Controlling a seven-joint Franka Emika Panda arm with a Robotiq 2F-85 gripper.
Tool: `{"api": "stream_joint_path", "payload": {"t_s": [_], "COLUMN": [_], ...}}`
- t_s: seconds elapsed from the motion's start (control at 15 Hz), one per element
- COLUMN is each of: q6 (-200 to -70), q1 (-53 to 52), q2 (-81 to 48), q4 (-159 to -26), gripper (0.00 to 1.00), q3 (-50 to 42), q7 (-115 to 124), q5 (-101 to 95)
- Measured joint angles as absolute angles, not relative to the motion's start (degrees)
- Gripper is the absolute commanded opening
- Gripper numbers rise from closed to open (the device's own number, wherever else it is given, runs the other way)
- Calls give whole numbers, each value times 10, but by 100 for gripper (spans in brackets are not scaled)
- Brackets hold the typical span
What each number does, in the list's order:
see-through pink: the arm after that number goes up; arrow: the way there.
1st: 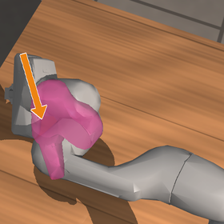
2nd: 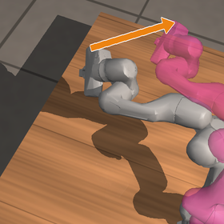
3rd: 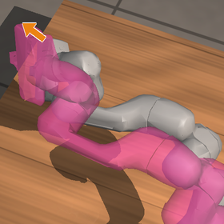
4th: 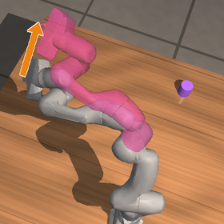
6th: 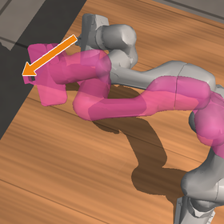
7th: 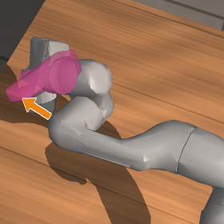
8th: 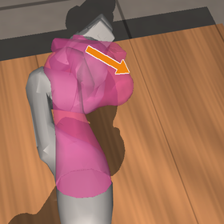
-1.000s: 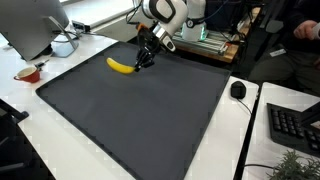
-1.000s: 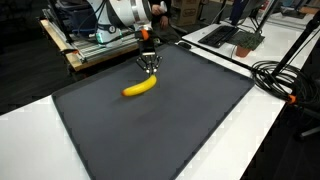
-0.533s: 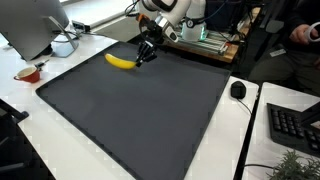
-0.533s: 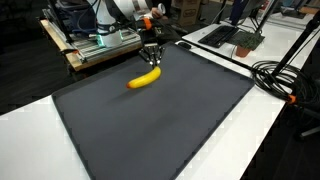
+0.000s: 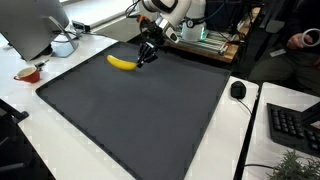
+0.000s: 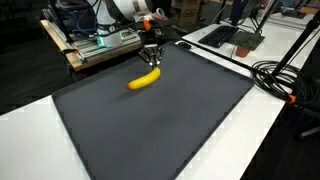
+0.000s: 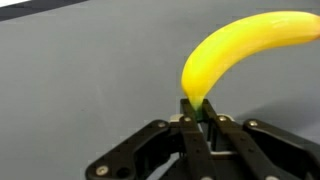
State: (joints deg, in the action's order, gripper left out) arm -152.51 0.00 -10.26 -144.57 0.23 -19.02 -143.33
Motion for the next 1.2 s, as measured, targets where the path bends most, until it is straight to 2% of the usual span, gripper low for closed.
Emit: {"api": "stream_joint_path", "payload": {"t_s": [0.6, 0.67, 1.2], "q6": [-1515, -1511, -1510], "q1": [0, 0, 0], "q2": [-121, -123, -126], "q4": [-1435, -1435, -1435], "gripper": [3, 12, 12], "q3": [13, 13, 13], "q7": [-151, -150, -150], "q5": [-1435, -1435, -1435]}}
